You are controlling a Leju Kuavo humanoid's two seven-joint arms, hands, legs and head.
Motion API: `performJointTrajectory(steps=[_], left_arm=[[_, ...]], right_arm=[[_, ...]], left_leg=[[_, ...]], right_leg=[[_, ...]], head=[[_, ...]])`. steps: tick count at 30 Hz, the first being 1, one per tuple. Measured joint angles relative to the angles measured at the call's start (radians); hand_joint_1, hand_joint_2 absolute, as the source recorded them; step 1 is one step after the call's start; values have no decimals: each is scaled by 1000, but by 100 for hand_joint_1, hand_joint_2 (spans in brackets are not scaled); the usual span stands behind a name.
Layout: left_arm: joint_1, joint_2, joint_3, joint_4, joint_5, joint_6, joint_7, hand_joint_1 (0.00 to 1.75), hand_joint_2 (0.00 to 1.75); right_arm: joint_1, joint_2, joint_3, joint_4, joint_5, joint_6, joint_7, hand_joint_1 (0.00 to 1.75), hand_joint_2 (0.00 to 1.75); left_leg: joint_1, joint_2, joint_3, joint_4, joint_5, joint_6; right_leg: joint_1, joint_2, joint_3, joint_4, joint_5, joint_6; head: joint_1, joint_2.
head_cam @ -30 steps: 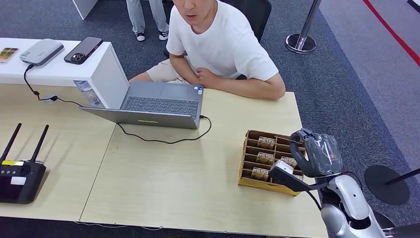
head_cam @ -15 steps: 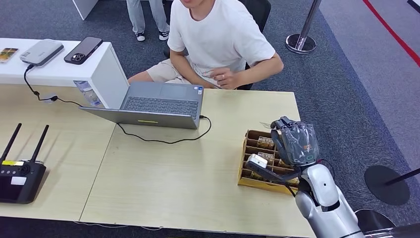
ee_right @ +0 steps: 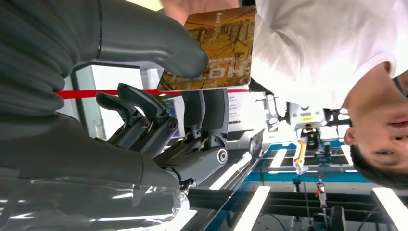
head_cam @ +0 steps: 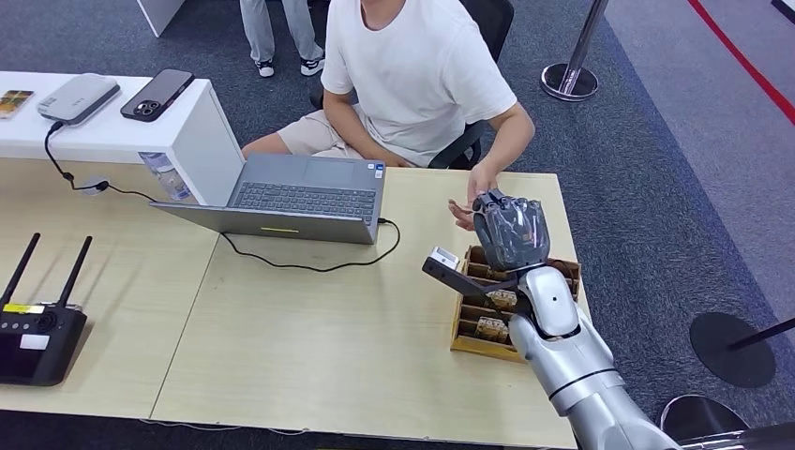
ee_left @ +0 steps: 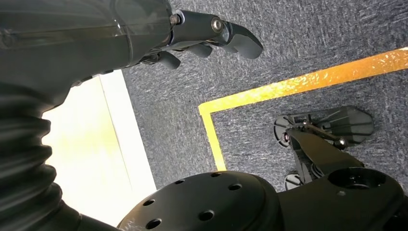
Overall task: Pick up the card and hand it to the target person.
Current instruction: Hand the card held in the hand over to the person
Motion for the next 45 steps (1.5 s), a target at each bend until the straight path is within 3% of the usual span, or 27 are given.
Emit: performJointTrajectory(steps=[2,6,9,13,20,25,37,45], left_arm=[[0,0,0,0,0,0,0,0,175],[-1,0,0,0,-2,-2,0,0,175],[-2,0,-1,0,-9,-5,-1,0,175],[-1,0,-1,0,-8,-2,2,0,0],[17,-3,-1,0,-4,-2,3,0,0],[22,-4,-1,0,0,-2,-1,0,0],[36,-4,0,0,12,4,-17,0,0],[42,-4,0,0,18,12,-21,0,0]], right_arm=[[-29,15,4,47,16,-21,9,175,175],[-70,38,16,121,30,-42,19,0,175],[-93,51,20,161,26,-54,19,0,175],[-117,60,24,202,23,-63,19,0,175],[-130,62,25,226,-36,-79,-1,0,175],[-131,62,-29,218,-326,-41,-128,0,175],[-56,2,-384,21,-1120,260,-340,0,175],[24,-68,-619,-27,-1378,347,-403,0,175]], left_leg=[[0,0,0,0,0,0],[0,0,0,0,0,0],[0,0,0,0,0,0],[0,0,0,0,0,0],[0,0,0,0,0,0],[0,0,0,0,0,0],[0,-2,-2,1,0,0],[0,-3,-2,1,0,0]], right_leg=[[0,0,0,0,0,0],[0,0,0,0,0,0],[0,0,0,0,0,0],[0,0,0,0,0,0],[0,0,-1,0,0,0],[0,0,-1,0,0,0],[0,-1,-2,-1,0,0],[0,-2,-3,-1,0,0]], head=[[0,0],[0,0],[0,0],[0,0],[0,0],[0,0],[0,0],[0,0]])
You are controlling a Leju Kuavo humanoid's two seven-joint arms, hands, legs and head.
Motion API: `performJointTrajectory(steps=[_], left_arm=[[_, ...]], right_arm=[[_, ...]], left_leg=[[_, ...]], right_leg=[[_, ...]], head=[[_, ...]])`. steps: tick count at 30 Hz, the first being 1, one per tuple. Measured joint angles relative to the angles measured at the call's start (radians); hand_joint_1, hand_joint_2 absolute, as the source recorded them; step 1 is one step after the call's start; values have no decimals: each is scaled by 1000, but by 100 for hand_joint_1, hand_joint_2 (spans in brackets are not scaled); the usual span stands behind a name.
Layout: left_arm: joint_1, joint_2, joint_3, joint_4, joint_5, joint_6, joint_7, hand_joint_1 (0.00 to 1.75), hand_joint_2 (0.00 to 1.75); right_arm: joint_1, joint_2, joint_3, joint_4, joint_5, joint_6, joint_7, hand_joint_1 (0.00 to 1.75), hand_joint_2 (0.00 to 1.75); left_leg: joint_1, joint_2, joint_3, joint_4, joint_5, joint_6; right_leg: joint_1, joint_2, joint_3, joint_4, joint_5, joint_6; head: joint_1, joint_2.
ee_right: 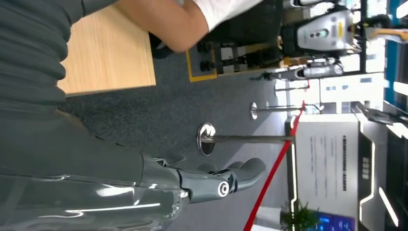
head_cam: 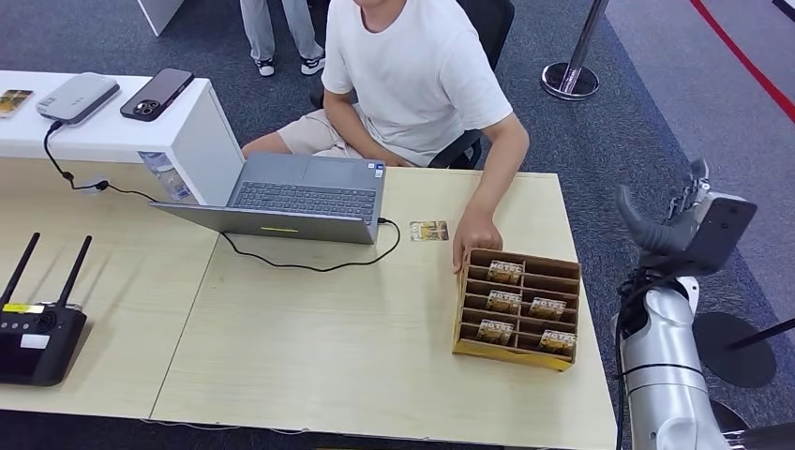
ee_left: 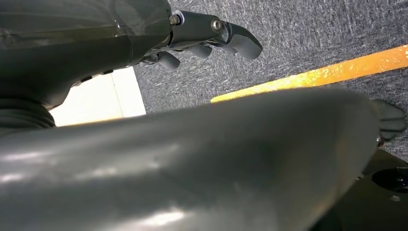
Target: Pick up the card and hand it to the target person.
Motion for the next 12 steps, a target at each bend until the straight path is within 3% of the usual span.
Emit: performJointTrajectory(steps=[8,12], left_arm=[[3,1,1,0,8,8,-2,0,0],[4,2,2,0,12,12,-2,0,0]], right_arm=[[67,-53,-196,12,-162,61,-33,0,175],[88,-72,-258,34,-180,73,-49,0,175]], left_leg=[[0,0,-1,0,0,0],[0,0,-1,0,0,0]], right_leg=[[0,-1,-1,0,0,0],[0,-1,-1,0,0,0]], head=[[0,0],[0,0]])
